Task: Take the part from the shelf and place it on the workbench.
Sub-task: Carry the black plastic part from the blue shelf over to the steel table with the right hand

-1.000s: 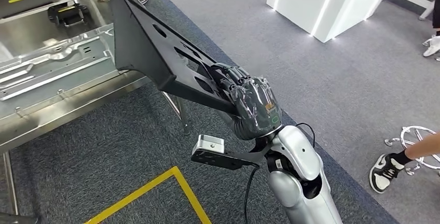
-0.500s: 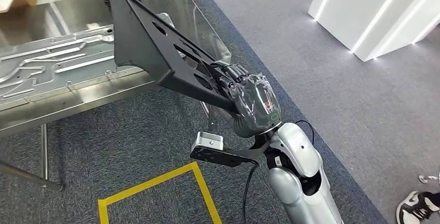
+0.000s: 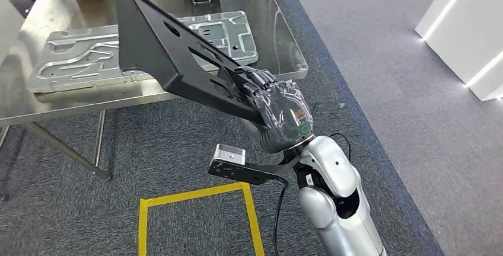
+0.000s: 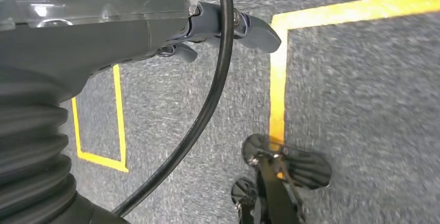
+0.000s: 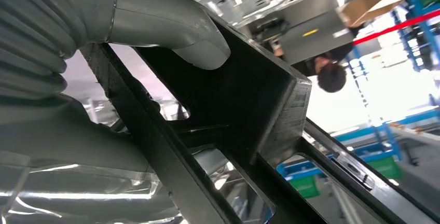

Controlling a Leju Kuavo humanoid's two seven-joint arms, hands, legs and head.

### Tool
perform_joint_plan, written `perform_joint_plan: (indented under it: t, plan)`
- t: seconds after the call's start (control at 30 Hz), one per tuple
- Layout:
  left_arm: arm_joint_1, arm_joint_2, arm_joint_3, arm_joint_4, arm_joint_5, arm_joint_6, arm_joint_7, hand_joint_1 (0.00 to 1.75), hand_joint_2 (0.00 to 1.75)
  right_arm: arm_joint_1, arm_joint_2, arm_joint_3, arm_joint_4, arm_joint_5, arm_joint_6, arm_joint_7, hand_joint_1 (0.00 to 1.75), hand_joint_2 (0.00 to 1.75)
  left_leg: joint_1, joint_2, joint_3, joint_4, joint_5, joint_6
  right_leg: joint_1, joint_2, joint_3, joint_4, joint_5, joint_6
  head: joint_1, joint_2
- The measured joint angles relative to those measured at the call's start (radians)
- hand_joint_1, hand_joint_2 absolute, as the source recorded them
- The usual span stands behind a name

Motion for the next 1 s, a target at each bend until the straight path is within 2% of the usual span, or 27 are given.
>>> perform_joint_plan:
  t: [0.03, 0.07, 0.1, 0.17, 0.3, 0.33, 0.43, 0.47, 0.5, 0.53, 0.6, 0.63, 0.7, 0.77, 0.83, 0.9, 0.93, 0.97, 1.0]
  plan:
    - [-0.001, 0.001, 0.000, 0.000, 0.000, -0.002, 0.000, 0.00, 1.75, 0.000, 0.000, 0.000, 0.000, 0.000, 0.000, 0.000, 1.75, 1.75, -0.002, 0.018, 0.034, -0.061, 0.020, 0.002, 0.002, -0.012, -0.001, 0.008, -0.007, 0.007, 0.000, 0.000]
    - [-0.002, 0.001, -0.001, 0.000, 0.000, -0.003, 0.000, 0.00, 1.75, -0.001, 0.000, 0.000, 0.000, 0.000, 0.000, 0.001, 1.75, 1.75, -0.004, 0.030, 0.056, -0.102, 0.030, 0.009, 0.004, -0.022, -0.001, 0.015, -0.013, 0.013, 0.000, 0.000]
    - [-0.002, 0.001, -0.001, 0.000, -0.001, -0.005, 0.000, 0.00, 1.75, -0.001, -0.001, 0.000, 0.000, 0.000, 0.000, 0.000, 1.75, 1.75, -0.007, 0.036, 0.064, -0.118, 0.029, 0.017, 0.008, -0.031, -0.001, 0.020, -0.018, 0.019, 0.001, 0.000]
    - [-0.002, 0.001, -0.002, 0.001, -0.001, -0.007, -0.001, 0.00, 1.75, 0.000, -0.001, 0.000, 0.000, 0.000, 0.001, 0.000, 1.75, 1.75, -0.010, 0.023, 0.061, -0.115, 0.026, 0.032, 0.012, -0.040, 0.000, 0.020, -0.020, 0.024, 0.001, 0.000]
    - [0.000, 0.001, -0.001, 0.001, -0.002, -0.007, 0.000, 0.00, 1.75, -0.001, -0.001, 0.000, 0.000, 0.000, 0.001, -0.001, 1.75, 1.75, -0.010, 0.015, 0.060, -0.115, 0.026, 0.037, 0.012, -0.047, 0.002, 0.020, -0.021, 0.027, 0.001, 0.000]
    - [0.000, 0.001, -0.001, 0.001, -0.002, -0.008, 0.000, 0.00, 1.75, -0.001, -0.002, 0.000, -0.001, 0.000, 0.002, -0.001, 1.75, 1.75, -0.009, 0.000, 0.059, -0.117, 0.027, 0.044, 0.008, -0.019, -0.019, 0.067, -0.051, 0.031, 0.001, 0.000]
    - [-0.004, 0.000, -0.002, 0.001, -0.001, -0.010, 0.000, 0.00, 1.75, 0.000, -0.009, 0.000, -0.001, -0.001, 0.003, -0.001, 1.75, 1.75, -0.010, -0.055, 0.059, -0.122, 0.033, 0.066, 0.000, 0.074, -0.129, 0.288, -0.153, 0.040, 0.001, 0.000]
    - [-0.004, 0.000, -0.002, 0.001, -0.001, -0.011, 0.000, 0.00, 1.75, 0.000, -0.010, -0.001, -0.001, -0.001, 0.003, -0.001, 1.75, 1.75, -0.012, -0.065, 0.059, -0.122, 0.033, 0.067, 0.001, 0.077, -0.141, 0.299, -0.141, 0.036, 0.001, 0.000]
    - [-0.002, 0.000, -0.002, 0.001, -0.001, -0.012, 0.000, 0.00, 1.75, 0.000, -0.012, -0.001, -0.001, -0.001, 0.003, -0.001, 1.75, 1.75, -0.014, -0.073, 0.061, -0.122, 0.033, 0.068, 0.002, 0.079, -0.130, 0.264, -0.107, 0.030, 0.002, 0.000]
    - [-0.001, 0.000, -0.002, 0.001, -0.001, -0.013, 0.000, 0.00, 1.75, -0.001, -0.012, -0.001, -0.001, -0.001, 0.003, -0.001, 1.75, 1.75, -0.016, -0.082, 0.063, -0.122, 0.033, 0.068, 0.005, 0.084, -0.103, 0.199, -0.064, 0.021, 0.001, 0.000]
    - [0.000, -0.003, -0.002, 0.001, -0.001, -0.017, 0.000, 0.00, 1.75, -0.003, -0.013, -0.001, -0.001, -0.001, 0.003, -0.001, 1.75, 1.75, -0.018, -0.093, 0.064, -0.122, 0.034, 0.064, 0.012, 0.098, -0.052, 0.076, -0.009, 0.002, 0.001, 0.000]
    - [0.000, -0.004, -0.002, 0.001, -0.001, -0.019, 0.001, 0.00, 1.75, -0.004, -0.013, -0.001, -0.001, 0.000, 0.003, -0.002, 1.75, 1.75, -0.018, -0.096, 0.063, -0.122, 0.035, 0.060, 0.015, 0.103, -0.040, 0.045, 0.000, -0.004, 0.001, 0.000]
    - [0.001, -0.005, -0.002, 0.002, -0.001, -0.021, 0.001, 0.00, 1.75, -0.005, -0.013, -0.001, -0.001, 0.000, 0.004, -0.002, 1.75, 1.75, -0.014, -0.099, 0.062, -0.127, 0.038, 0.047, 0.020, 0.102, -0.037, 0.031, 0.003, -0.008, 0.001, 0.000]
    - [0.002, -0.005, -0.002, 0.002, -0.001, -0.021, 0.001, 0.00, 1.75, -0.005, -0.013, -0.001, -0.001, 0.000, 0.004, -0.002, 1.75, 1.75, -0.014, -0.087, 0.060, -0.120, 0.030, 0.037, 0.013, 0.095, -0.028, 0.012, 0.014, -0.011, 0.001, 0.000]
    - [0.000, -0.005, -0.002, 0.002, -0.001, -0.021, 0.002, 0.00, 1.75, -0.007, -0.013, -0.001, -0.001, 0.000, 0.004, -0.002, 1.75, 1.75, -0.016, -0.058, 0.032, -0.053, -0.016, 0.030, 0.007, 0.084, -0.019, -0.007, 0.024, -0.016, 0.001, 0.000]
    - [-0.001, -0.004, -0.002, 0.002, -0.001, -0.021, 0.002, 0.00, 1.75, -0.007, -0.013, -0.001, 0.000, 0.000, 0.004, -0.002, 1.75, 1.75, -0.016, -0.038, -0.021, 0.070, -0.080, 0.023, 0.008, 0.075, -0.020, -0.008, 0.025, -0.018, 0.001, 0.000]
    - [-0.001, -0.004, -0.002, 0.002, -0.001, -0.021, 0.002, 0.00, 1.75, -0.006, -0.014, -0.001, 0.000, 0.000, 0.004, -0.002, 1.75, 1.75, -0.014, -0.033, -0.039, 0.117, -0.097, 0.021, 0.008, 0.071, -0.021, -0.007, 0.025, -0.018, 0.001, 0.000]
    - [0.000, -0.003, -0.002, 0.002, -0.001, -0.021, 0.002, 0.00, 1.75, -0.005, -0.014, -0.001, 0.001, 0.000, 0.004, -0.002, 1.75, 1.75, -0.013, -0.031, -0.043, 0.132, -0.096, 0.018, 0.008, 0.068, -0.023, -0.005, 0.024, -0.017, 0.001, 0.000]
    - [0.000, -0.003, -0.002, 0.002, -0.001, -0.021, 0.002, 0.00, 1.75, -0.005, -0.014, -0.001, 0.002, 0.000, 0.004, -0.002, 1.75, 1.75, -0.011, -0.029, -0.026, 0.108, -0.077, 0.016, 0.008, 0.065, -0.024, -0.001, 0.023, -0.015, 0.001, 0.000]
